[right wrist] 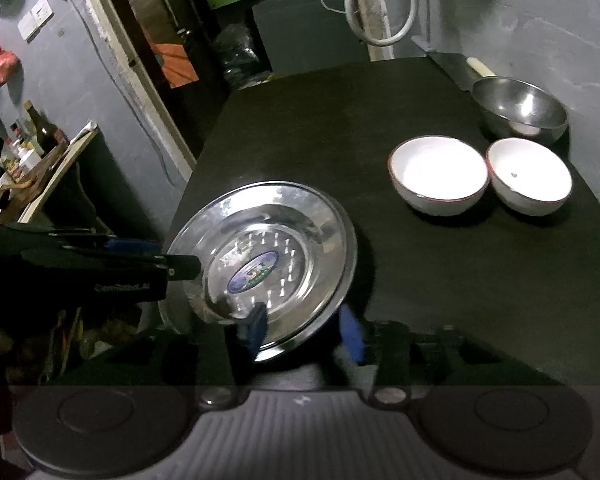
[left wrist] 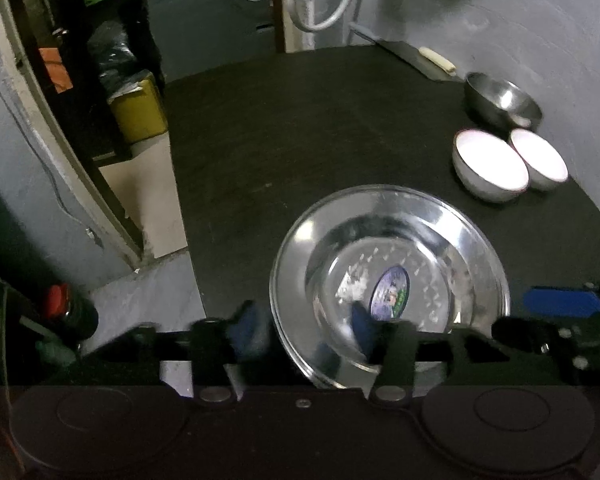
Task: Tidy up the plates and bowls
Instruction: 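Release the plate and grip the steel mixing bowl rim with the left tool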
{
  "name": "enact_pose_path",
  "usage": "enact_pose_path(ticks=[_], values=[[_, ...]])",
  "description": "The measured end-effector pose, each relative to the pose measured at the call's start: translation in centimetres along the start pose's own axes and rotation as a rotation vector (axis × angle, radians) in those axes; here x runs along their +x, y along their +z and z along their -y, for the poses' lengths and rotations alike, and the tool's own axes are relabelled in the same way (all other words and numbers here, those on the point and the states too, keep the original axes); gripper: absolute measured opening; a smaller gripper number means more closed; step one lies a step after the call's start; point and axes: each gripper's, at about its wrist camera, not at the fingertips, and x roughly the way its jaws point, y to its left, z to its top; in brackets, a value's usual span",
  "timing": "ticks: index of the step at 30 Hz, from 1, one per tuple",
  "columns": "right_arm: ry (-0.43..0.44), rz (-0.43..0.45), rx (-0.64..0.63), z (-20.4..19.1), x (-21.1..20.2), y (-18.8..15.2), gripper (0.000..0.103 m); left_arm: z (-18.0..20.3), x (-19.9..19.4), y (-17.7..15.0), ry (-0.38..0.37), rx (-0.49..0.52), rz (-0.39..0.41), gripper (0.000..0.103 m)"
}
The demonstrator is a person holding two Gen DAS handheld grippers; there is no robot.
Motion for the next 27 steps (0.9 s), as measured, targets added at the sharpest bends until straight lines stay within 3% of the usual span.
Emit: enact_pose_path(ticks=[2, 4, 5, 13, 18, 27], values=[[0.001, 0.017, 0.014, 0.6, -0.5, 0.0, 0.071, 0.1, -0.3, 0.3, 0.006, -0.016, 0.029, 0.084], [-0.003, 0.045, 0.039, 1.5, -1.1, 0.0, 0.097, 0.3, -0.4, 0.8, 0.006, -0.027, 0.066, 0.098], [-0.006, 0.061, 0.054, 2.0, -1.4, 0.0, 0.101, 0.5, -0.5, 1.1, 0.010, -0.034, 0.088, 0.102], [-0.089, 0.178, 0.144, 7.2, -3.1, 1.6, 0.103, 3.0, 1.1, 5.7, 0.001, -0.107, 0.203, 0.102], [-0.156, 0.301, 0.246, 11.6, -3.0, 4.4, 0.103, 6.3, 3.5, 10.7, -0.048, -0.133, 0.268, 0.102], [-0.210, 0.380, 0.398, 18.8, 1.4, 8.6, 0.101, 14.6, 11.1, 19.5, -0.138, -0.018, 0.238, 0.102]])
